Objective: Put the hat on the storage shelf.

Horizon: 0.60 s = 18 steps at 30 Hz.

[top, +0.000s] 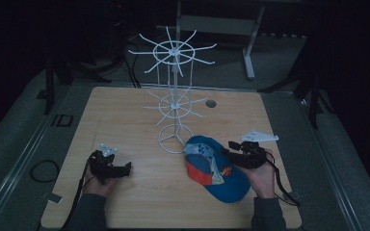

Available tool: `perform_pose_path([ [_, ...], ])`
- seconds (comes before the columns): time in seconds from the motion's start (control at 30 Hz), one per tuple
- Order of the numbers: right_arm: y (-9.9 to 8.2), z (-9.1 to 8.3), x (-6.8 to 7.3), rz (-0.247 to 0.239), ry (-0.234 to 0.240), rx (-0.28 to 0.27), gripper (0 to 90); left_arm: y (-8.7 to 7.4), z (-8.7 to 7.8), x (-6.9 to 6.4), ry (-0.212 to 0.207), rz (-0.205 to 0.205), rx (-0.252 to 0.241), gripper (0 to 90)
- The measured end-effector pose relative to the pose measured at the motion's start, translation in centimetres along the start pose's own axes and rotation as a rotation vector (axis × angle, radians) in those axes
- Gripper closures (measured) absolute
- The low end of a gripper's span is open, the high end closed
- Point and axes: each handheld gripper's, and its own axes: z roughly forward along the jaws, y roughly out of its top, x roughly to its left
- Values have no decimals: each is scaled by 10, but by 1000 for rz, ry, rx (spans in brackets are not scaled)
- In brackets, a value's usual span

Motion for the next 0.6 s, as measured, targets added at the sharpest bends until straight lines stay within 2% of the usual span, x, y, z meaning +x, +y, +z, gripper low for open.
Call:
perform_pose_path([
  [0.23,3,0,-3,17,7,15,524,0,0,0,0,-1,-1,1],
  [0.37,6,3,-4,23,17,51,550,0,0,0,0,-2,-2,1],
  [0.5,8,5,-4,15,17,67,541,0,0,0,0,-2,-2,1],
  [0.6,13,4,-5,-10,-3,79,540,0,0,0,0,-2,-2,1],
])
